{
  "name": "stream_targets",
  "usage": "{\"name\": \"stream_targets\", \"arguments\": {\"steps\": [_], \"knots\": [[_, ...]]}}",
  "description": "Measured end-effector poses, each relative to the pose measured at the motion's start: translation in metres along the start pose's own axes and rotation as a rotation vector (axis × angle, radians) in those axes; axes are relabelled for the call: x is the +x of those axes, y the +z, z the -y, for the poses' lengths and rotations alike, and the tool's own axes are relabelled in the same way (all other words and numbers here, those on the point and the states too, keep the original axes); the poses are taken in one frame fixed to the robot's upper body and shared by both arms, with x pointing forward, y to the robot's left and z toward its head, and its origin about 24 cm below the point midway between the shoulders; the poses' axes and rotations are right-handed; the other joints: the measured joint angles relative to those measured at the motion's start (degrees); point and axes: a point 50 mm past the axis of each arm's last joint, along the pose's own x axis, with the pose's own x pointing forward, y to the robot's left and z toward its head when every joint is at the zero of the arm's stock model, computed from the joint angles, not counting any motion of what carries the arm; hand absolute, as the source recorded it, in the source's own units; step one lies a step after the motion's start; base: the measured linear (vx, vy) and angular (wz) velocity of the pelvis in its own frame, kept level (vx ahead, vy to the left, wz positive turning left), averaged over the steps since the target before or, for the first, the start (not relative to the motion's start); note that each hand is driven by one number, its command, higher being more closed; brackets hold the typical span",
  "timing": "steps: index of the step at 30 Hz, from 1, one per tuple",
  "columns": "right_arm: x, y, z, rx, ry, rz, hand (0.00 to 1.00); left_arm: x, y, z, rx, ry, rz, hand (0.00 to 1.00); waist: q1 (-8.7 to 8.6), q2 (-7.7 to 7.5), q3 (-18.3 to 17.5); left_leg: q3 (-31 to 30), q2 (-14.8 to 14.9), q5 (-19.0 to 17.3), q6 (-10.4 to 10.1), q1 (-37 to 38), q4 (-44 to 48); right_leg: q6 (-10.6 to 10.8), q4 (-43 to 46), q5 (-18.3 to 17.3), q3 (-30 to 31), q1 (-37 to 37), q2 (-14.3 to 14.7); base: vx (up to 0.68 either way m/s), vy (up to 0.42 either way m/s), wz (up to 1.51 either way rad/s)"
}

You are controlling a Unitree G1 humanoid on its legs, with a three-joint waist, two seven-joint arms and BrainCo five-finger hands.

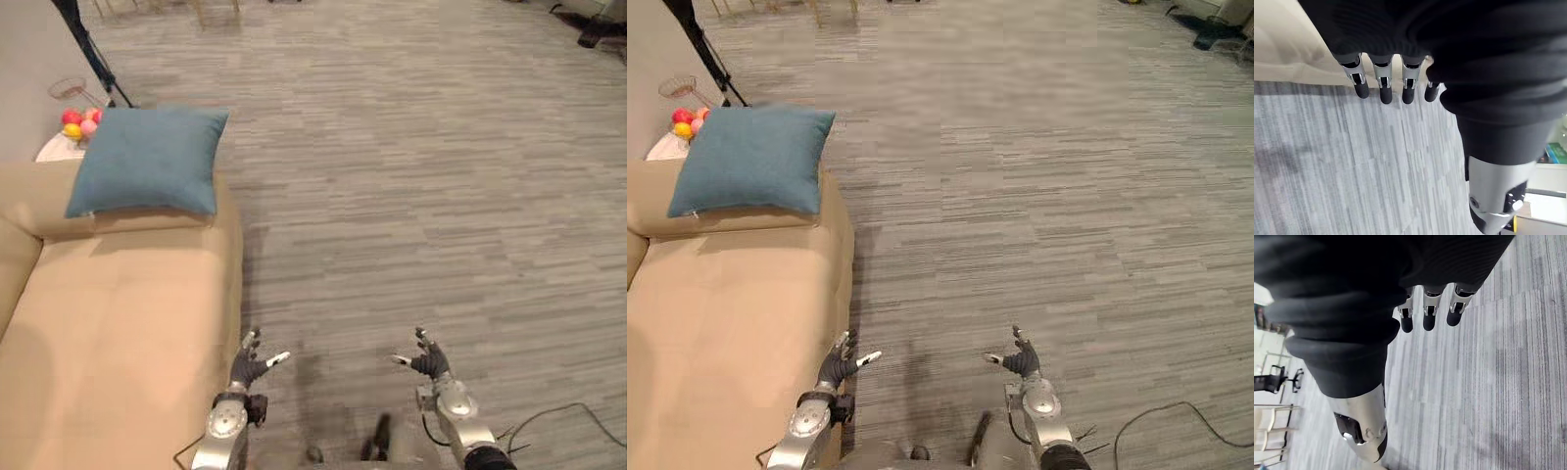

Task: Pick up cushions and gather them together orderly.

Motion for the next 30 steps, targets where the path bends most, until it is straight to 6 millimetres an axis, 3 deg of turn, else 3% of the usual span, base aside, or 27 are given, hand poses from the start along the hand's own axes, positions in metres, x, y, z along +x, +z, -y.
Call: {"name": "stream_targets", "arguments": {"steps": [1, 2, 3, 4, 5, 6, 7, 8, 9, 10, 11, 12, 13, 14, 15, 17, 18, 19, 20, 21, 23, 24, 25, 26, 27, 28, 30], "knots": [[0.000, -0.001, 0.001, -0.003, -0.002, -0.008, 0.00, 0.002, 0.003, 0.000, 0.000, 0.001, 0.010, 0.00, -0.42, -0.59, 0.82, -0.81, -0.24, -0.90, -1.60, 3.67, -1.41, 0.46, -12.52, 6.08, 0.42, -0.06, 1.07, 0.55, -0.010, 0.74], [0.000, -0.002, 0.000, -0.003, 0.000, -0.013, 0.00, 0.002, 0.003, -0.001, 0.002, 0.003, 0.010, 0.00, -0.37, -1.12, 0.94, -0.97, -0.43, -1.72, -2.99, 5.45, -1.71, 0.57, -15.51, 8.27, 1.04, -0.92, 1.23, 0.72, -0.073, 0.60], [-0.001, -0.003, -0.001, -0.004, 0.004, -0.021, 0.00, 0.001, 0.000, -0.003, 0.007, 0.009, 0.000, 0.00, -0.37, -1.97, 0.78, -1.80, -0.48, -3.47, -5.68, 8.19, -1.48, -0.44, -17.53, 10.22, 2.97, -2.20, 2.00, 0.78, -0.128, 0.77], [-0.002, -0.007, 0.000, -0.007, 0.002, -0.038, 0.00, -0.003, -0.007, -0.006, 0.018, 0.015, -0.024, 0.00, -1.06, -2.13, 0.27, -3.63, 0.08, -5.21, -6.67, 10.01, 2.21, -4.02, -14.64, 15.16, 5.96, -2.64, 2.88, 0.95, -0.162, 0.83], [-0.003, -0.008, 0.002, -0.010, -0.002, -0.043, 0.00, -0.003, -0.008, -0.004, 0.017, 0.010, -0.029, 0.00, -1.34, -1.38, 0.01, -3.96, 1.12, -5.52, -6.87, 9.77, 4.89, -4.95, -12.20, 17.37, 6.16, -2.75, 3.36, 0.85, -0.183, 0.79], [-0.004, -0.009, 0.008, -0.021, -0.008, -0.043, 0.00, -0.006, -0.012, 0.003, -0.003, 0.004, -0.049, 0.00, -1.18, 1.60, -0.77, -3.47, 4.13, -5.26, -7.61, 6.73, 14.96, -5.20, -7.15, 17.33, 5.15, -2.77, 4.74, 0.84, -0.163, 0.36], [-0.004, -0.007, 0.010, -0.027, -0.005, -0.032, 0.00, -0.007, -0.014, 0.006, -0.018, 0.005, -0.057, 0.00, -0.66, 3.98, -1.09, -2.43, 7.24, -1.86, -10.28, 2.18, 25.63, -6.34, -5.10, 13.88, 3.91, -1.87, 6.48, 0.82, -0.163, 0.17], [-0.002, -0.001, 0.008, -0.026, 0.003, -0.013, 0.00, -0.007, -0.015, 0.005, -0.034, 0.017, -0.064, 0.00, -0.34, 5.02, -0.70, -0.73, 9.85, 6.84, -11.11, -3.21, 37.05, -6.93, -4.96, 11.89, 3.63, 0.10, 7.84, 0.80, -0.146, -0.12], [0.002, 0.009, 0.005, -0.027, 0.011, 0.022, 0.00, -0.008, -0.017, 0.005, -0.051, 0.029, -0.076, 0.00, 0.24, 5.78, -0.22, 1.37, 13.27, 11.73, -11.57, -8.20, 47.70, -7.32, -6.79, 10.46, 3.52, 3.66, 9.39, 0.77, -0.146, -0.17], [0.003, 0.012, 0.002, -0.018, 0.012, 0.034, 0.00, -0.006, -0.014, 0.005, -0.052, 0.031, -0.067, 0.00, 0.76, 5.59, 0.69, 4.88, 16.90, 8.45, -7.33, -12.85, 57.79, -7.77, -9.81, 9.14, 3.90, 9.60, 10.88, 0.87, -0.130, -0.19], [0.004, 0.015, -0.002, 0.002, 0.011, 0.043, 0.00, -0.004, -0.011, 0.003, -0.056, 0.039, -0.056, 0.00, 2.29, 4.03, 1.89, 7.32, 17.33, 5.13, -5.85, -16.26, 61.06, -7.97, -13.78, 8.39, 5.23, 16.79, 10.66, 0.69, -0.069, -0.13], [0.004, 0.018, -0.004, 0.008, 0.012, 0.053, 0.00, -0.004, -0.010, 0.002, -0.057, 0.041, -0.052, 0.00, 2.74, 3.27, 1.98, 8.03, 16.87, 4.08, -5.58, -17.96, 60.32, -8.03, -15.63, 8.22, 5.68, 19.12, 10.25, 0.77, -0.003, -0.13], [0.005, 0.021, -0.005, 0.015, 0.010, 0.071, 0.00, -0.005, -0.010, -0.003, -0.065, 0.060, -0.043, 0.00, 3.08, 1.54, 1.84, 9.18, 15.19, 2.19, -5.22, -22.71, 55.23, -7.36, -19.49, 7.56, 6.43, 23.61, 8.76, 0.62, 0.033, -0.12], [0.007, 0.028, -0.004, 0.017, 0.009, 0.098, 0.00, -0.007, -0.010, -0.006, -0.071, 0.077, -0.040, 0.00, 3.42, 1.26, 1.94, 9.45, 14.23, 1.24, -5.38, -27.09, 47.54, -5.81, -21.45, 6.52, 6.75, 26.32, 7.70, 0.60, 0.065, -0.15], [0.008, 0.029, -0.002, 0.013, 0.005, 0.105, 0.00, -0.008, -0.011, -0.006, -0.071, 0.078, -0.042, 0.00, 3.78, 1.02, 2.15, 9.69, 14.04, 1.24, -5.38, -28.74, 43.66, -4.74, -21.87, 5.87, 6.81, 27.19, 7.24, 0.59, 0.176, -0.12], [0.008, 0.025, 0.005, -0.002, -0.010, 0.090, 0.00, -0.011, -0.015, -0.006, -0.077, 0.080, -0.055, 0.00, 4.49, 1.82, 2.33, 11.27, 13.14, 3.46, -7.97, -31.40, 26.62, -1.36, -22.59, 2.51, 6.30, 30.96, 5.56, 0.56, 0.201, 0.08], [0.005, 0.018, 0.010, -0.012, -0.020, 0.069, 0.00, -0.018, -0.024, -0.006, -0.093, 0.089, -0.087, 0.00, 4.47, 3.46, 1.93, 14.35, 13.33, 11.70, -7.59, -30.38, 15.43, 1.10, -23.20, -0.11, 5.41, 34.22, 6.11, 0.56, 0.203, 0.39], [0.003, 0.010, 0.006, -0.002, -0.022, 0.031, 0.00, -0.020, -0.029, -0.010, -0.114, 0.118, -0.110, 0.00, 5.36, 1.06, 1.25, 17.25, 11.14, 10.19, -2.50, -29.07, 16.40, 1.41, -22.95, -1.81, 5.27, 36.34, 3.42, 0.86, 0.317, 0.37], [0.003, 0.009, 0.003, 0.001, -0.017, 0.028, 0.00, -0.021, -0.030, -0.013, -0.122, 0.133, -0.110, 0.00, 5.78, -0.05, 0.60, 18.55, 10.74, 8.03, -2.75, -29.73, 18.06, 1.70, -22.64, -1.92, 4.72, 36.25, 2.30, 0.86, 0.302, 0.36], [0.004, 0.010, 0.003, 0.002, -0.019, 0.031, 0.00, -0.024, -0.033, -0.020, -0.156, 0.186, -0.122, 0.00, 6.18, 0.16, 0.23, 18.96, 11.33, 4.49, 1.29, -30.96, 22.97, 3.22, -19.44, -2.15, 3.24, 36.13, 1.86, 0.85, 0.336, 0.52], [0.005, 0.011, 0.002, 0.000, -0.019, 0.027, 0.00, -0.029, -0.040, -0.023, -0.165, 0.203, -0.150, 0.00, 5.81, -0.54, -0.10, 17.21, 9.04, 0.84, 3.17, -29.41, 25.24, 6.98, -3.52, -2.47, 2.43, 32.63, -1.45, 0.68, 0.283, 1.00], [0.004, 0.007, 0.005, 0.003, -0.030, 0.014, 0.00, -0.031, -0.043, -0.022, -0.169, 0.199, -0.162, 0.00, 5.59, -0.70, -0.06, 14.82, 6.42, -0.54, 3.79, -26.97, 24.14, 10.92, 8.37, 1.79, 3.83, 28.97, -3.44, 0.64, 0.233, 1.50], [0.003, 0.001, 0.008, -0.002, -0.036, -0.009, 0.00, -0.031, -0.045, -0.022, -0.182, 0.202, -0.171, 0.00, 5.52, -0.94, -0.03, 11.60, 3.37, -1.64, 4.22, -23.28, 22.18, 10.97, 22.47, 4.70, 5.30, 24.47, -4.87, 0.61, 0.191, 1.50], [0.001, -0.002, 0.009, -0.011, -0.036, -0.021, 0.00, -0.032, -0.046, -0.022, -0.182, 0.202, -0.174, 0.00, 5.54, -0.97, -0.01, 9.81, 2.01, -1.86, 4.34, -21.45, 21.11, 9.64, 27.50, 3.33, 4.79, 22.72, -5.35, 0.58, 0.083, 1.60], [-0.001, -0.008, 0.009, -0.029, -0.029, -0.035, 0.00, -0.035, -0.049, -0.022, -0.183, 0.204, -0.187, 0.00, 5.46, -0.89, -0.04, 6.61, 0.22, -1.93, 4.46, -17.76, 18.82, 6.52, 32.50, 0.34, 3.59, 20.08, -5.69, 0.64, 0.001, 1.65], [-0.004, -0.013, 0.010, -0.045, -0.020, -0.046, 0.00, -0.041, -0.055, -0.022, -0.180, 0.206, -0.208, 0.00, 5.36, -0.59, -0.27, 2.88, -0.88, -1.92, 4.45, -13.93, 16.64, 3.26, 32.34, -2.73, 1.03, 17.43, -5.31, 0.61, -0.021, 1.59], [-0.008, -0.017, 0.011, -0.046, -0.019, -0.055, 0.00, -0.044, -0.058, -0.022, -0.186, 0.209, -0.222, 0.00, 5.23, -0.51, -0.69, -2.51, -1.79, -1.91, 4.43, -11.47, 15.69, 0.99, 27.59, -5.42, 0.47, 12.57, -3.76, 0.47, -0.078, 1.53]]}}
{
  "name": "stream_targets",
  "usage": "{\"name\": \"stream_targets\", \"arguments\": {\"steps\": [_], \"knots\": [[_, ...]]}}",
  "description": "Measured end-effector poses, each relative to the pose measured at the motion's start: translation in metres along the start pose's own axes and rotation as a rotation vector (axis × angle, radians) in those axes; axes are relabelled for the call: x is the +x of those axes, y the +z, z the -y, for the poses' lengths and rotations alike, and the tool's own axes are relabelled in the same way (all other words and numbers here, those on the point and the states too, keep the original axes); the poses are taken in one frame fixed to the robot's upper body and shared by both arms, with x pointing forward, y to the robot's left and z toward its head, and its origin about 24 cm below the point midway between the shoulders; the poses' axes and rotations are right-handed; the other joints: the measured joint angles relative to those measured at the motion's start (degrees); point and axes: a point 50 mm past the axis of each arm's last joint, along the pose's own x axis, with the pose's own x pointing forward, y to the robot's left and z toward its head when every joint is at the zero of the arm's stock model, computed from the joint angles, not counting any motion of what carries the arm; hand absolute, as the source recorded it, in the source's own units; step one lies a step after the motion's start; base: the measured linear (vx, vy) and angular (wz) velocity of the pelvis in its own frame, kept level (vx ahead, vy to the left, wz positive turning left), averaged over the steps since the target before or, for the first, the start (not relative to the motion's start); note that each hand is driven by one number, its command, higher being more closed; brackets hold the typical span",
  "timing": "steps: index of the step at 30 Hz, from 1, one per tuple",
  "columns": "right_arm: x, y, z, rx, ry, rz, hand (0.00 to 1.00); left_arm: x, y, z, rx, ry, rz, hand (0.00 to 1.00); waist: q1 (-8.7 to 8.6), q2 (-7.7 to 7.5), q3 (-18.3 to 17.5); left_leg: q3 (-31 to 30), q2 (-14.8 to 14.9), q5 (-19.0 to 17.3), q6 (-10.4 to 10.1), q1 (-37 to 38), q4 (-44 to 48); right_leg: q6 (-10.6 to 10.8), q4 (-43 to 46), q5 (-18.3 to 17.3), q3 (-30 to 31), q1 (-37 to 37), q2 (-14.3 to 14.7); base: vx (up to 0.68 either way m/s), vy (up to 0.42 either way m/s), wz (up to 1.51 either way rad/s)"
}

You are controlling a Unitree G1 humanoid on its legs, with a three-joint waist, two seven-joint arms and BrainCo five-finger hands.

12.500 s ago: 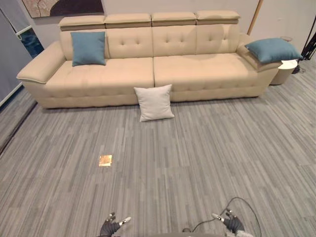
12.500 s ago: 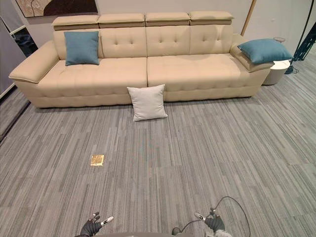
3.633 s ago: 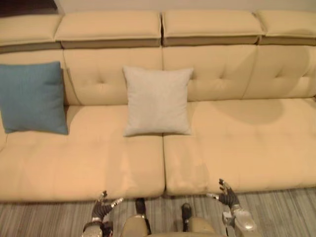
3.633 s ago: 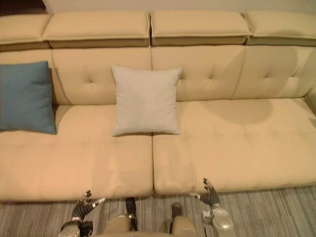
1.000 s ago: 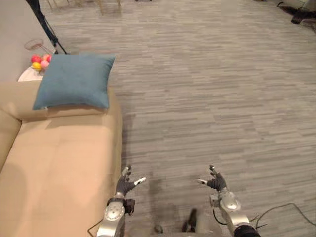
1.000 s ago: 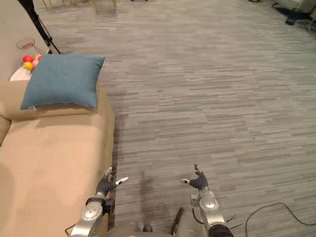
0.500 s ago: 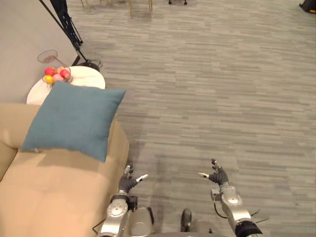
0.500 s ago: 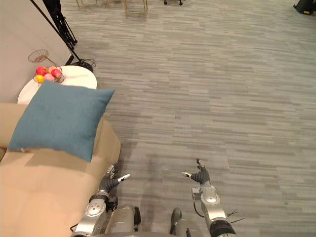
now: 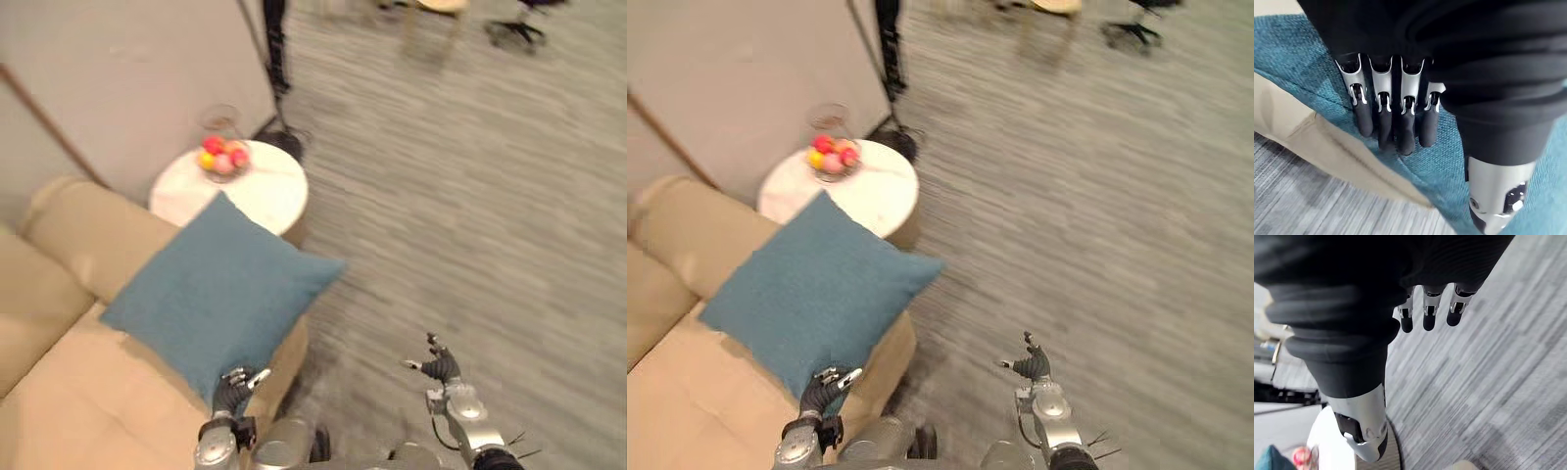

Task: Pick up cushions and gather them together orderly.

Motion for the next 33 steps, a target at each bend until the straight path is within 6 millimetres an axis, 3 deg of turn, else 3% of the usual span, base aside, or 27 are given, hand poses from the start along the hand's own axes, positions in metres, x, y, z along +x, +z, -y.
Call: {"name": "stream_targets", "arguments": {"steps": [1, 3, 4, 5, 6, 7, 9, 10, 11, 13, 14, 16, 19, 23, 26, 33], "knots": [[-0.002, -0.004, 0.001, -0.001, -0.002, -0.010, 0.00, 0.000, -0.001, 0.000, 0.001, 0.000, -0.004, 0.00, -0.42, -0.01, -0.08, -3.63, -0.49, 0.00, 0.00, 0.65, -0.14, -0.71, -4.06, -0.68, 1.74, -2.87, 1.72, 0.43, -0.151, 2.17], [-0.007, -0.012, 0.004, 0.003, -0.012, -0.030, 0.00, 0.002, 0.003, 0.005, 0.006, -0.006, 0.007, 0.00, -1.99, 0.22, -0.10, -11.89, -0.89, 0.00, -0.01, 1.08, -0.03, -0.78, -13.91, -0.62, 10.89, -7.60, 6.92, 0.37, -0.185, 2.33], [-0.013, -0.020, 0.007, 0.017, -0.029, -0.051, 0.00, 0.005, 0.008, 0.008, 0.003, -0.013, 0.020, 0.00, -2.86, 0.35, -0.01, -16.27, -0.90, -0.29, -0.63, 1.12, 1.40, 0.50, -20.60, 0.48, 18.73, -9.10, 9.91, 0.39, -0.250, 2.61], [-0.021, -0.030, 0.012, 0.037, -0.052, -0.076, 0.00, 0.007, 0.011, 0.011, -0.005, -0.019, 0.031, 0.00, -2.80, 0.20, -0.01, -19.32, -0.84, -1.43, -3.48, 1.38, 3.60, 2.52, -25.60, 2.51, 26.01, -9.37, 11.86, 0.47, -0.352, 2.65], [-0.025, -0.036, 0.014, 0.044, -0.063, -0.090, 0.00, 0.007, 0.012, 0.012, -0.004, -0.019, 0.034, 0.00, -2.75, -0.11, -0.11, -20.88, -0.95, -2.55, -5.53, 1.49, 4.98, 3.03, -28.33, 4.49, 28.99, -9.20, 12.21, 0.46, -0.445, 2.96], [-0.033, -0.044, 0.015, 0.073, -0.084, -0.113, 0.00, 0.008, 0.014, 0.007, 0.009, -0.014, 0.039, 0.00, -3.13, -1.80, -0.08, -23.53, -2.27, -5.34, -9.78, 1.49, 7.82, 4.82, -29.88, 12.71, 30.25, -8.49, 10.34, 0.44, -0.495, 2.48], [-0.034, -0.046, 0.021, 0.101, -0.110, -0.118, 0.00, 0.007, 0.014, 0.013, -0.014, -0.022, 0.040, 0.00, -2.07, -0.30, -0.50, -25.07, 0.64, -5.63, -10.90, 1.11, 8.32, 2.19, -26.90, 10.41, 24.82, -8.21, 10.61, 0.30, -0.395, 1.71], [-0.031, -0.036, 0.024, 0.123, -0.128, -0.075, 0.00, 0.007, 0.017, 0.015, -0.027, -0.025, 0.052, 0.00, -1.54, 0.69, -1.09, -24.95, 2.49, -4.73, -12.40, 0.28, 8.01, 1.07, -26.87, 9.60, 21.72, -8.20, 10.49, 0.17, -0.340, 1.37], [-0.029, -0.027, 0.027, 0.142, -0.139, -0.031, 0.00, 0.007, 0.018, 0.017, -0.031, -0.029, 0.056, 0.00, -1.38, 0.75, -1.07, -24.57, 4.79, -3.52, -14.48, -0.86, 5.85, -0.01, -27.30, 9.18, 17.77, -7.36, 10.07, 0.14, -0.331, 1.38], [-0.029, -0.024, 0.027, 0.174, -0.149, -0.018, 0.00, 0.009, 0.022, 0.020, -0.037, -0.039, 0.069, 0.00, -1.74, 0.76, -1.08, -21.35, 7.82, -1.55, -16.67, -0.52, 2.75, -1.06, -29.16, 9.17, 12.68, -4.78, 9.34, 0.04, -0.273, 1.33], [-0.030, -0.023, 0.026, 0.187, -0.154, -0.015, 0.00, 0.009, 0.023, 0.022, -0.036, -0.045, 0.071, 0.00, -1.76, 0.61, -0.99, -18.99, 9.00, -0.95, -17.01, -0.55, 1.83, -1.40, -30.05, 9.22, 11.39, -3.77, 9.30, -0.01, -0.254, 1.30], [-0.030, -0.019, 0.028, 0.255, -0.198, 0.008, 0.00, 0.009, 0.026, 0.027, -0.031, -0.066, 0.087, 0.00, -1.60, -0.03, -1.04, -5.44, 12.96, 0.38, -15.09, -1.08, -1.65, -2.47, -31.43, 8.66, 7.28, -1.96, 8.37, -0.07, -0.171, 1.00], [-0.030, -0.022, 0.024, 0.317, -0.214, -0.006, 0.00, 0.009, 0.028, 0.018, -0.035, -0.045, 0.097, 0.00, -1.53, -1.48, -1.45, 3.51, 14.34, 3.26, -14.48, -1.05, -6.12, -2.00, -34.50, 9.83, 5.59, -1.41, 6.95, -0.12, -0.040, 0.50], [-0.035, -0.032, 0.041, 0.378, -0.305, -0.035, 0.00, 0.013, 0.032, 0.000, 0.000, -0.016, 0.109, 0.00, -2.81, -2.54, -2.29, 4.74, 12.78, 7.10, -14.39, -0.79, -11.63, -1.19, -44.74, 16.26, 5.65, 1.67, 6.70, -0.06, 0.076, 0.13], [-0.038, -0.034, 0.061, 0.387, -0.390, -0.027, 0.00, 0.013, 0.032, -0.013, -0.006, 0.027, 0.111, 0.00, -3.01, -2.50, -2.62, 6.13, 11.31, 8.05, -14.19, 0.86, -13.89, -0.53, -49.57, 19.65, 7.11, 3.79, 6.47, 0.01, 0.087, -0.16], [-0.029, 0.003, 0.087, 0.351, -0.419, 0.123, 0.00, 0.015, 0.048, -0.069, -0.027, 0.202, 0.170, 0.00, -4.38, -2.25, -3.60, 7.96, 10.34, 8.63, -14.09, 3.01, -16.70, -0.39, -53.20, 21.72, 9.06, 5.00, 6.78, 0.01, 0.034, -0.16]]}}
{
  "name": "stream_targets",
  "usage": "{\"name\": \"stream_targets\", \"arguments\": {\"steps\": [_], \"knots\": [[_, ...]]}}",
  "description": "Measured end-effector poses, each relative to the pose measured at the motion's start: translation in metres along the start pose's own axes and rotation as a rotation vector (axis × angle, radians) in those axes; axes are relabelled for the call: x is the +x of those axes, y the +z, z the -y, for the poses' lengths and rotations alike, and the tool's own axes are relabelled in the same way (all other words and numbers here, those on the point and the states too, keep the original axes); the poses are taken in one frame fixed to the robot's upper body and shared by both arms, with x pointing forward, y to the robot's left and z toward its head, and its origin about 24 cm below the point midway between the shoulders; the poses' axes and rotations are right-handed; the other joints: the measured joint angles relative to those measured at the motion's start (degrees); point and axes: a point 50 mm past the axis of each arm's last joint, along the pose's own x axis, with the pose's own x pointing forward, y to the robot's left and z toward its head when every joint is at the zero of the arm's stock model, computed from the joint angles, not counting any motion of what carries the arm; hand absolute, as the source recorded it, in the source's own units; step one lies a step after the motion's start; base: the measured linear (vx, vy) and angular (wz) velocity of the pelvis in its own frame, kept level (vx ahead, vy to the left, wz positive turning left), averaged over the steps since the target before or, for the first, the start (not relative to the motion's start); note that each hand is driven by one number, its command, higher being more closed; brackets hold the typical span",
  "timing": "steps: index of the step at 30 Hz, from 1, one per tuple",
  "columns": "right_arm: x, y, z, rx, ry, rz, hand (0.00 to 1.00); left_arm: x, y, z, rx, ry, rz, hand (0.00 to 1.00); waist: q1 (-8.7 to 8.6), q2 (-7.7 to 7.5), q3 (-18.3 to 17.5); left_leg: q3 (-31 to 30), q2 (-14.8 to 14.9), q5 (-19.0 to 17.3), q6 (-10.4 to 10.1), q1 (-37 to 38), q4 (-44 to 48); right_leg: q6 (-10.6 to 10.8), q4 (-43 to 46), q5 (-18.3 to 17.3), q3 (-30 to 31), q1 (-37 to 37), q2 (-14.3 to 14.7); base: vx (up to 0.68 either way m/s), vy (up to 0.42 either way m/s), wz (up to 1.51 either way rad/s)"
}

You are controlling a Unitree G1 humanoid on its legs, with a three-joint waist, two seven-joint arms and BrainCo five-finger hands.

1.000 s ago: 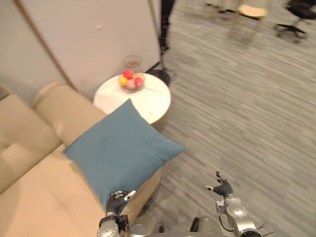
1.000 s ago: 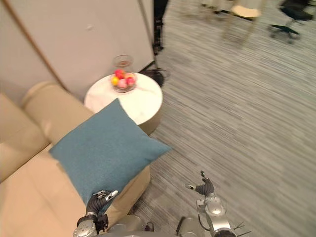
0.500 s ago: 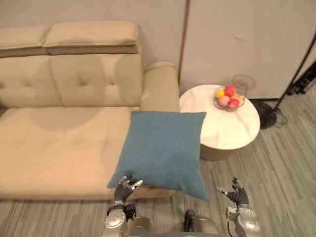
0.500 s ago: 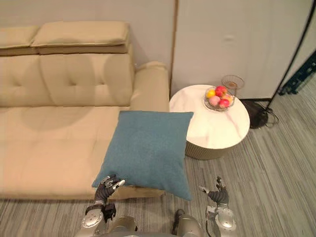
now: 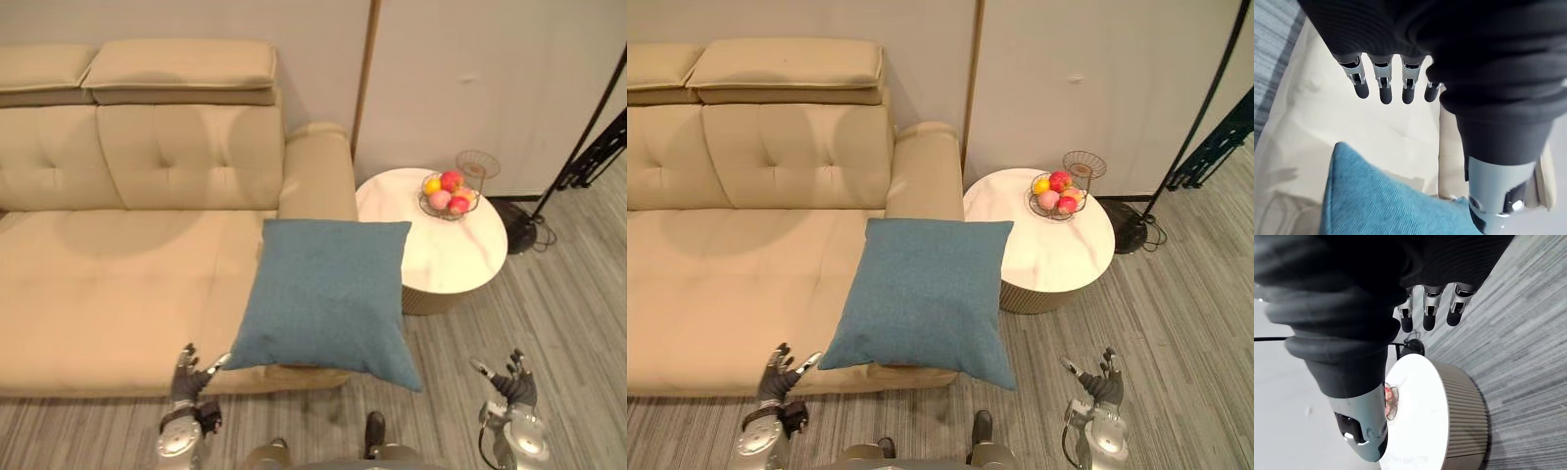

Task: Pick up cushions and gather them together orderly.

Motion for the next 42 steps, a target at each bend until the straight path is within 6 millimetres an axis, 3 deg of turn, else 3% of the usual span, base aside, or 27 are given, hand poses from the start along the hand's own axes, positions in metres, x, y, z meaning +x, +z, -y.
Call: {"name": "stream_targets", "arguments": {"steps": [2, 5, 9, 12, 14, 18, 19, 24, 29, 31, 34, 39, 42], "knots": [[0.004, 0.006, 0.000, -0.017, 0.014, 0.021, 0.00, 0.006, 0.009, -0.006, 0.024, 0.005, 0.028, 0.00, 0.04, 0.01, 0.00, 0.08, -0.01, 0.07, -0.06, -0.04, -0.30, -0.22, -0.70, 0.51, 0.04, 0.05, 0.10, 0.00, -0.015, -0.06], [0.013, 0.020, -0.017, -0.047, 0.104, 0.060, 0.00, 0.018, 0.023, -0.010, 0.054, 0.004, 0.068, 0.00, 0.09, 0.11, 0.12, 0.14, -0.15, 0.35, 0.00, -0.28, -0.77, -0.23, -1.80, 1.27, 0.08, 0.04, 0.10, 0.00, -0.005, -0.01], [0.026, 0.045, -0.061, -0.033, 0.233, 0.118, 0.00, 0.042, 0.051, 0.011, 0.064, -0.048, 0.121, 0.00, 0.15, 0.18, 2.66, -0.04, -0.66, 1.05, 0.16, -2.22, -0.58, -0.44, -1.88, 2.02, -0.03, -1.64, -0.37, -0.06, -0.008, 0.04], [0.037, 0.083, -0.112, -0.003, 0.353, 0.195, 0.00, 0.064, 0.095, 0.039, 0.018, -0.097, 0.214, 0.00, 0.29, -0.43, 7.22, -0.69, -0.55, 1.28, 0.24, -9.13, 3.34, -1.01, -1.66, 3.95, 0.00, -6.61, -0.52, -0.16, -0.028, 0.08], [0.040, 0.119, -0.149, 0.013, 0.429, 0.260, 0.00, 0.076, 0.135, 0.061, -0.023, -0.132, 0.293, 0.00, 0.43, -0.69, 10.88, -0.94, 0.14, 1.24, 0.18, -14.25, 7.04, -1.50, -1.54, 5.78, 0.26, -10.48, -0.21, -0.14, -0.041, 0.06], [0.038, 0.170, -0.188, 0.032, 0.486, 0.349, 0.00, 0.086, 0.187, 0.091, -0.024, -0.182, 0.376, 0.00, 0.36, -0.72, 15.86, -1.04, 1.02, 0.84, 0.09, -19.13, 11.19, -1.99, -1.35, 7.46, 1.27, -13.71, 0.34, -0.17, -0.022, -0.06], [0.036, 0.185, -0.199, 0.039, 0.500, 0.372, 1.00, 0.087, 0.204, 0.100, -0.034, -0.195, 0.398, 1.00, 0.32, -0.74, 17.37, -0.98, 1.38, 0.42, 0.26, -20.63, 12.77, -2.20, -1.35, 7.93, 1.74, -14.57, 0.71, -0.13, -0.010, -0.12], [0.030, 0.214, -0.219, 0.018, 0.516, 0.411, 1.00, 0.081, 0.244, 0.128, -0.048, -0.243, 0.469, 1.00, 0.05, -0.72, 18.77, -1.22, 2.21, 0.30, 0.33, -25.50, 15.43, -2.47, -1.67, 9.43, 2.18, -18.00, 1.36, -0.15, -0.035, -0.05], [0.029, 0.222, -0.219, 0.009, 0.514, 0.443, 1.00, 0.077, 0.259, 0.126, -0.112, -0.241, 0.517, 1.00, 0.09, -0.73, 18.81, -1.44, 2.32, 0.60, -0.08, -26.51, 15.18, -2.48, -1.93, 9.54, 2.30, -19.06, 1.53, -0.06, -0.032, 0.01], [0.021, 0.234, -0.219, 0.012, 0.534, 0.513, 1.00, 0.069, 0.274, 0.126, -0.145, -0.247, 0.586, 1.00, 0.05, -0.82, 19.53, -1.43, 2.33, 0.79, -0.29, -26.64, 15.09, -2.49, -1.99, 9.92, 2.45, -19.26, 1.50, 0.00, -0.005, -0.02], [0.013, 0.235, -0.214, 0.036, 0.540, 0.567, 1.00, 0.055, 0.283, 0.124, -0.177, -0.264, 0.670, 1.00, 0.00, -0.86, 20.06, -1.51, 2.36, 1.06, -0.32, -26.04, 14.72, -2.44, -2.40, 10.32, 2.60, -18.80, 1.35, 0.04, 0.005, -0.04], [-0.001, 0.192, -0.195, 0.005, 0.555, 0.570, 1.00, 0.029, 0.252, 0.123, -0.180, -0.334, 0.730, 1.00, -0.58, -0.88, 19.85, -1.30, 2.10, 1.05, -0.36, -18.96, 10.77, -1.77, -3.94, 9.64, 3.10, -12.71, 1.75, 0.10, 0.006, 0.04], [-0.016, 0.170, -0.178, -0.017, 0.555, 0.589, 1.00, 0.017, 0.214, 0.116, -0.201, -0.345, 0.678, 1.00, -1.31, -0.94, 19.71, -0.91, 1.74, 1.05, -0.36, -14.28, 8.25, -1.67, -6.00, 9.56, 3.26, -8.24, 1.78, 0.11, 0.015, 0.01]]}}
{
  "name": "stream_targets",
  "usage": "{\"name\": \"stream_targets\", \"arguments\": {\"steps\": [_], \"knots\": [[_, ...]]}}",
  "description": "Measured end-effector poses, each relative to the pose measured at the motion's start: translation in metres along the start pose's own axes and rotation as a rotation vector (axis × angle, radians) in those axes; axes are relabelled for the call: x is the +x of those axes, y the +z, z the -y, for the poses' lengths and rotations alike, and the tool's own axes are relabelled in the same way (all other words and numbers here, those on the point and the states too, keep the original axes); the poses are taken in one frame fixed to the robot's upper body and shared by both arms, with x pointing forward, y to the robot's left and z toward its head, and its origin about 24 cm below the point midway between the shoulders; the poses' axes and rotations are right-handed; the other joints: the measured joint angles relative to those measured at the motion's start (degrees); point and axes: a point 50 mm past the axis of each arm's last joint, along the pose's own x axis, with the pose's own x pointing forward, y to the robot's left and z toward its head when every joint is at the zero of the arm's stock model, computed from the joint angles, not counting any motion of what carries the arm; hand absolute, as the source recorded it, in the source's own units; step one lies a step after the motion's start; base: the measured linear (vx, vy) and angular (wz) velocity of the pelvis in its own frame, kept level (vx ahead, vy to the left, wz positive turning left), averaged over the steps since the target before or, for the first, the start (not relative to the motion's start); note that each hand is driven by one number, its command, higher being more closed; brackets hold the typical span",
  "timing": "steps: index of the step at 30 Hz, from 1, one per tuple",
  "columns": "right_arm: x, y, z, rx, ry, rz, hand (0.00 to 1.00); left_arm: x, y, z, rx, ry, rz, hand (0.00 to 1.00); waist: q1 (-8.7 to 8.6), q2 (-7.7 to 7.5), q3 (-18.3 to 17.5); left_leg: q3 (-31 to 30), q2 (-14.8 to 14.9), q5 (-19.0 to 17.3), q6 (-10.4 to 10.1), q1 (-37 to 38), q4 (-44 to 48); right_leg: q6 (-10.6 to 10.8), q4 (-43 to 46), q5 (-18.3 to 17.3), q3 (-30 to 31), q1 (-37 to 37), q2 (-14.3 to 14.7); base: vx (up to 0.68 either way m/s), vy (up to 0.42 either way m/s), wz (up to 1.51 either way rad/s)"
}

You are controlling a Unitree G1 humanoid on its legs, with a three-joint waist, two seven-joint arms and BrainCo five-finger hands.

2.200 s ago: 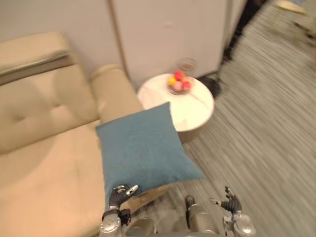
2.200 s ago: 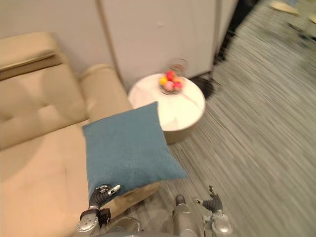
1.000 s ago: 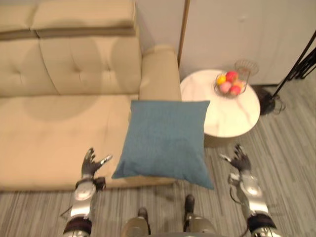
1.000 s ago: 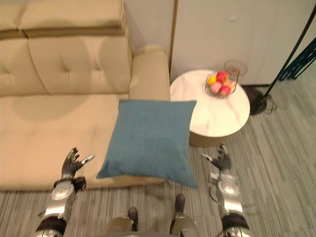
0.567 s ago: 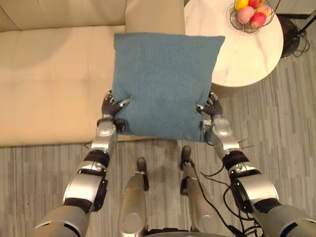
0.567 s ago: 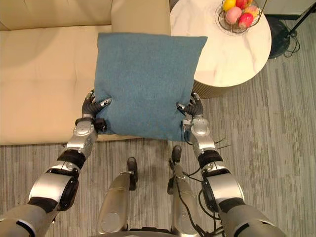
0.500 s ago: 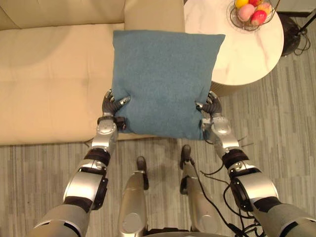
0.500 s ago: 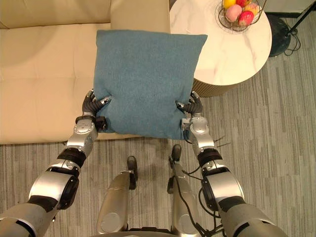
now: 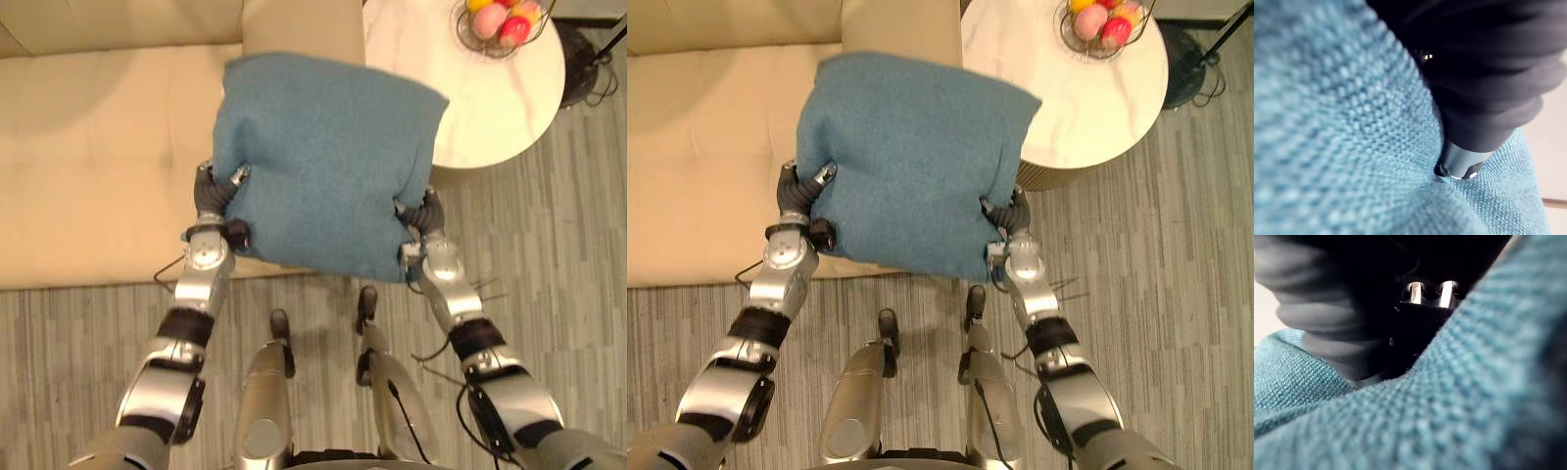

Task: Pick up cushions and gather them together orderly.

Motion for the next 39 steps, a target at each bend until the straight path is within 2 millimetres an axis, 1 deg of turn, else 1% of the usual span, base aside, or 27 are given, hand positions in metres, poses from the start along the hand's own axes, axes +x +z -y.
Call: {"name": "stream_targets", "arguments": {"steps": [3, 5, 7, 9, 11, 13, 14, 15, 16, 17, 19, 20, 21, 22, 23, 25, 26, 28, 29, 30, 31, 32, 33, 34, 35, 36, 39], "knots": [[-0.034, -0.013, 0.003, -0.002, 0.026, -0.033, 1.00, -0.044, -0.026, -0.007, -0.029, 0.037, -0.099, 1.00, 0.01, 0.09, -5.59, 0.79, -0.09, -0.03, -0.03, 2.25, -2.48, 0.24, 0.00, -1.23, 0.75, 0.74, 0.17, 0.09, 0.010, -0.11], [-0.047, -0.015, 0.002, -0.001, 0.053, -0.038, 1.00, -0.068, -0.032, -0.012, -0.051, 0.067, -0.132, 1.00, 0.10, 0.15, -7.68, 1.59, 0.17, 0.02, -0.10, 5.52, -4.41, 0.23, 0.00, -1.24, 1.43, 2.58, 0.56, 0.10, 0.008, -0.21], [-0.062, -0.014, -0.002, 0.028, 0.069, -0.038, 1.00, -0.094, -0.037, -0.018, -0.073, 0.100, -0.168, 1.00, 0.40, 0.22, -11.22, 2.72, 0.32, 0.15, -0.27, 9.08, -6.72, 0.24, -0.01, -1.24, 2.23, 4.69, 0.92, 0.04, 0.021, -0.23], [-0.068, -0.010, -0.007, 0.046, 0.096, -0.013, 1.00, -0.106, -0.036, -0.023, -0.076, 0.115, -0.168, 1.00, 0.63, 0.07, -13.65, 3.56, 0.14, 0.14, -0.26, 10.52, -7.82, 0.34, -0.01, -1.31, 3.36, 5.33, 0.85, -0.01, 0.043, -0.27], [-0.070, -0.005, -0.011, 0.057, 0.117, 0.019, 1.00, -0.111, -0.031, -0.028, -0.078, 0.132, -0.148, 1.00, 1.43, -0.13, -14.51, 4.62, -0.51, 0.12, -0.23, 12.12, -8.20, 1.17, 0.28, -2.01, 4.29, 6.06, 0.29, -0.03, 0.032, -0.24], [-0.070, -0.003, -0.015, 0.060, 0.132, 0.028, 1.00, -0.112, -0.028, -0.031, -0.084, 0.141, -0.127, 1.00, 1.64, 0.24, -14.98, 4.85, -0.88, 0.24, -0.06, 11.46, -6.20, 1.37, 5.49, -3.13, 3.95, 3.57, -0.65, -0.12, 0.060, -0.03], [-0.069, -0.003, -0.016, 0.046, 0.135, 0.031, 1.00, -0.112, -0.028, -0.031, -0.086, 0.139, -0.125, 1.00, 1.61, 0.24, -14.98, 4.75, -0.91, 0.64, 0.55, 10.90, -5.72, 1.86, 7.57, -2.83, 3.86, 2.21, -0.74, -0.18, 0.060, 0.10], [-0.069, -0.003, -0.016, 0.026, 0.138, 0.034, 1.00, -0.112, -0.028, -0.031, -0.088, 0.137, -0.125, 1.00, 1.68, 0.22, -15.02, 4.36, -0.33, 1.44, 1.78, 10.35, -6.03, 3.70, 8.02, -2.86, 3.90, 2.12, -0.80, -0.20, 0.004, 0.42], [-0.067, -0.005, -0.015, 0.011, 0.138, 0.029, 1.00, -0.109, -0.029, -0.029, -0.090, 0.127, -0.126, 1.00, 1.13, 0.20, -14.88, 2.60, -0.48, 1.97, 2.40, 9.23, -4.93, 1.10, 22.99, -13.84, 4.17, -1.23, -1.78, -0.15, -0.025, 0.63], [-0.067, -0.008, -0.015, 0.005, 0.138, 0.016, 1.00, -0.109, -0.030, -0.028, -0.090, 0.119, -0.129, 1.00, 1.05, 0.22, -14.87, 1.16, -0.71, 2.16, 2.38, 9.01, -4.21, 0.19, 30.45, -17.84, 4.20, -2.03, -2.07, -0.13, -0.052, 0.94], [-0.069, -0.021, -0.014, -0.015, 0.138, -0.038, 1.00, -0.108, -0.030, -0.026, -0.086, 0.103, -0.131, 1.00, 1.25, 0.32, -14.81, -4.55, -2.10, 2.98, 2.47, 6.22, -1.06, 3.07, 41.15, -25.30, 5.89, 0.98, -1.94, -0.15, -0.150, 1.38], [-0.066, -0.021, -0.014, -0.030, 0.142, -0.033, 1.00, -0.107, -0.029, -0.026, -0.088, 0.101, -0.126, 1.00, 1.68, -0.25, -15.22, -7.45, -2.86, 3.90, 2.07, 2.79, 0.53, 2.08, 38.66, -27.99, 6.36, 2.46, -1.39, -0.21, -0.204, 1.36], [-0.063, -0.018, -0.015, -0.034, 0.147, -0.020, 1.00, -0.106, -0.029, -0.026, -0.088, 0.101, -0.124, 1.00, 2.05, 0.05, -15.10, -8.95, -3.00, 4.67, 1.67, 0.88, 1.10, 1.72, 36.64, -28.56, 6.36, 2.52, -0.96, -0.33, -0.228, 1.20], [-0.056, -0.012, -0.015, -0.049, 0.157, 0.010, 1.00, -0.105, -0.028, -0.025, -0.095, 0.101, -0.120, 1.00, 3.42, 1.10, -15.32, -11.92, -2.63, 8.30, 0.29, -3.54, -0.88, 1.49, 28.64, -28.69, 5.33, 2.78, 0.41, -0.31, -0.169, 0.98], [-0.051, -0.009, -0.013, -0.064, 0.161, 0.023, 1.00, -0.105, -0.028, -0.023, -0.111, 0.106, -0.121, 1.00, 3.63, 3.15, -14.76, -14.61, -1.76, 11.30, -0.53, -5.08, -3.42, 0.39, 25.57, -27.10, 3.33, 2.76, 2.29, -0.33, -0.161, 0.97], [-0.048, -0.015, -0.011, -0.081, 0.159, -0.001, 1.00, -0.106, -0.030, -0.020, -0.128, 0.104, -0.132, 1.00, 3.81, 4.77, -14.06, -15.41, 0.72, 14.38, -0.85, -4.41, -11.52, -1.57, 24.48, -25.24, -0.46, 2.40, 4.34, -0.38, -0.205, 1.11], [-0.050, -0.020, -0.006, -0.087, 0.135, -0.025, 1.00, -0.106, -0.031, -0.014, -0.140, 0.079, -0.142, 1.00, 2.87, 4.33, -13.92, -9.18, 2.33, 11.20, 1.68, -4.32, -14.57, -2.60, 23.65, -24.36, -3.81, 2.36, 2.70, -0.43, -0.215, 1.55], [-0.048, -0.023, 0.008, -0.102, 0.080, -0.040, 1.00, -0.107, -0.032, 0.000, -0.160, 0.025, -0.153, 1.00, 2.34, 3.66, -13.53, 0.32, 2.61, 9.99, 2.72, -6.41, -7.79, -3.66, 23.49, -24.17, -7.62, 1.55, -0.45, -0.32, -0.077, 1.24], [-0.049, -0.024, 0.011, -0.103, 0.064, -0.044, 1.00, -0.108, -0.033, 0.004, -0.167, 0.008, -0.158, 1.00, 2.32, 3.61, -13.56, 1.86, 2.30, 9.91, 2.85, -6.61, -4.71, -3.66, 23.15, -23.59, -8.65, 1.50, -1.39, -0.27, 0.002, 0.98], [-0.051, -0.026, 0.015, -0.090, 0.044, -0.055, 1.00, -0.109, -0.033, 0.009, -0.180, -0.017, -0.162, 1.00, 1.24, 3.56, -13.64, 3.94, 1.82, 8.97, 3.85, -6.64, 1.35, -3.67, 22.32, -22.76, -10.56, 1.64, -3.01, -0.22, 0.052, 1.02], [-0.053, -0.027, 0.017, -0.087, 0.036, -0.064, 1.00, -0.109, -0.033, 0.009, -0.183, -0.031, -0.158, 1.00, 0.29, 3.72, -13.77, 4.73, 1.98, 6.41, 5.12, -5.06, 6.43, -3.39, 21.62, -21.99, -12.28, 1.85, -3.92, -0.20, 0.072, 0.94], [-0.053, -0.028, 0.017, -0.087, 0.035, -0.066, 1.00, -0.109, -0.033, 0.010, -0.184, -0.039, -0.157, 1.00, -0.01, 3.89, -13.88, 5.14, 2.32, 4.42, 4.79, -3.83, 7.12, -3.36, 21.28, -21.65, -12.78, 1.92, -3.96, -0.16, 0.109, 0.67], [-0.055, -0.028, 0.017, -0.079, 0.031, -0.070, 1.00, -0.109, -0.033, 0.010, -0.188, -0.046, -0.158, 1.00, -0.14, 4.10, -14.00, 5.92, 2.35, 1.82, 2.99, -0.92, 4.43, -2.43, 20.50, -20.87, -13.40, 1.92, -3.88, -0.12, 0.133, 0.50], [-0.057, -0.029, 0.018, -0.064, 0.016, -0.075, 1.00, -0.108, -0.036, 0.010, -0.179, -0.053, -0.171, 1.00, 0.10, 3.49, -14.09, 5.70, 1.40, 1.97, 1.96, 0.91, -0.61, -1.26, 18.87, -19.87, -14.13, 2.11, -4.31, -0.11, 0.141, 0.43], [-0.059, -0.031, 0.019, -0.058, 0.010, -0.082, 1.00, -0.108, -0.039, 0.010, -0.173, -0.056, -0.184, 1.00, 0.09, 3.28, -14.40, 5.72, 1.15, 2.53, 2.28, 0.96, -1.33, -0.95, 17.89, -19.32, -14.16, 2.43, -4.28, -0.07, 0.131, 0.37], [-0.062, -0.033, 0.017, -0.035, 0.003, -0.093, 1.00, -0.110, -0.045, 0.007, -0.152, -0.059, -0.215, 1.00, 0.26, 2.61, -14.91, 5.41, 0.27, 2.81, 2.67, 0.94, -1.74, -0.22, 15.79, -17.23, -14.37, 3.47, -4.53, -0.03, 0.141, 0.24], [-0.067, -0.032, 0.012, 0.018, 0.008, -0.097, 1.00, -0.116, -0.050, -0.001, -0.126, -0.058, -0.247, 1.00, 0.53, 1.93, -15.40, 5.06, -1.20, 2.22, 3.51, 0.44, -1.22, 0.80, 12.92, -15.02, -14.43, 4.88, -5.07, -0.02, 0.163, 0.18]]}}
